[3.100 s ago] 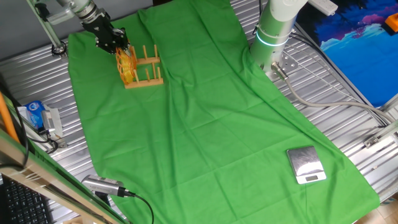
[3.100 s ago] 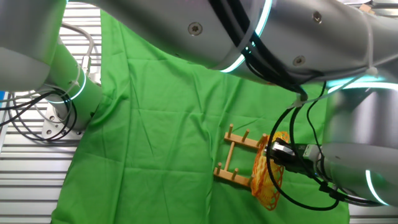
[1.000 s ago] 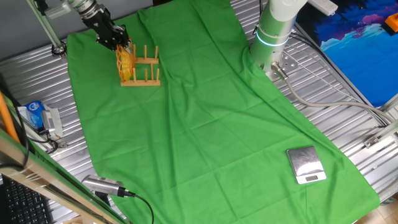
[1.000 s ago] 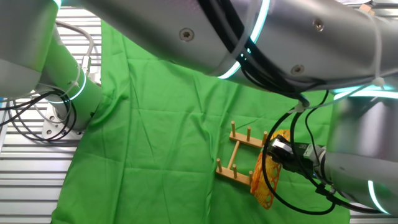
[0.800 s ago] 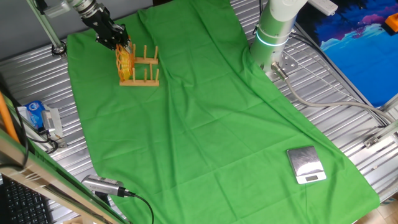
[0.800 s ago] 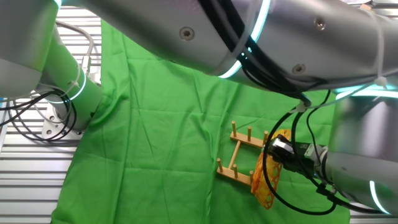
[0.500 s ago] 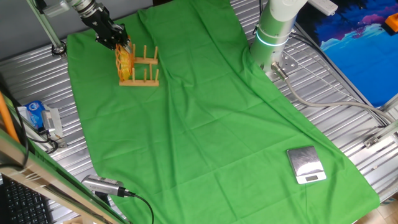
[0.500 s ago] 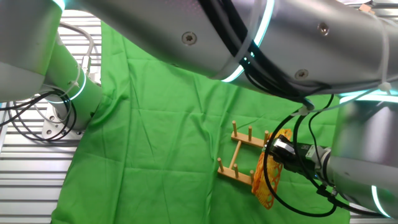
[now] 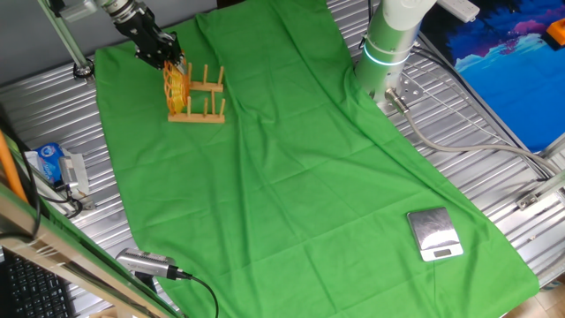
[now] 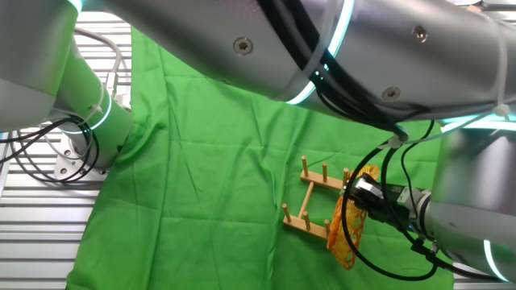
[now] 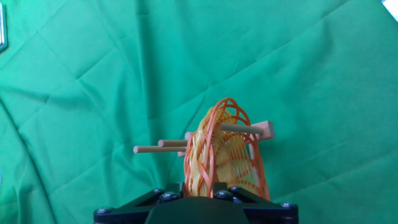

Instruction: Take the dish off the dish rack

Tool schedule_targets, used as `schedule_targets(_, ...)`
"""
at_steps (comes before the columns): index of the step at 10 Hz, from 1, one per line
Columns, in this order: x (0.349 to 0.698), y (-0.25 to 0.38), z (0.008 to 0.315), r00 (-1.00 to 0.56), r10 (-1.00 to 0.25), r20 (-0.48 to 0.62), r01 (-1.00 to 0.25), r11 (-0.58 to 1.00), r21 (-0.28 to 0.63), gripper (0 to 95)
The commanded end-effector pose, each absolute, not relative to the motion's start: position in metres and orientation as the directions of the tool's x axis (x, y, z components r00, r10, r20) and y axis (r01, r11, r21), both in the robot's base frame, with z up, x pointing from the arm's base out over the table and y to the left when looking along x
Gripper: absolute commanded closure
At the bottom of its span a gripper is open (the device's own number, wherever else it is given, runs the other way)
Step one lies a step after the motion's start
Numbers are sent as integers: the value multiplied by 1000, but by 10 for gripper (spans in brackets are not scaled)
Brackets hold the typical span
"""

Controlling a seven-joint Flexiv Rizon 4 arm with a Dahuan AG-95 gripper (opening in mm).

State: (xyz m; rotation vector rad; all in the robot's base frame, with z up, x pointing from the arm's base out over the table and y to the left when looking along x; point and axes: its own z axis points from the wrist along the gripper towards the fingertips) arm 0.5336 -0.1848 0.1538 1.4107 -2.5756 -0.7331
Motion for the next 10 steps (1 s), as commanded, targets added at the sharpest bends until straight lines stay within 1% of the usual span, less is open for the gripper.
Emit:
schedule_targets(1, 534, -185, 156, -563, -817, -128, -760, 450, 468, 760)
schedule_targets(10, 534, -184, 163, -570, -811, -129, -754, 454, 476, 760)
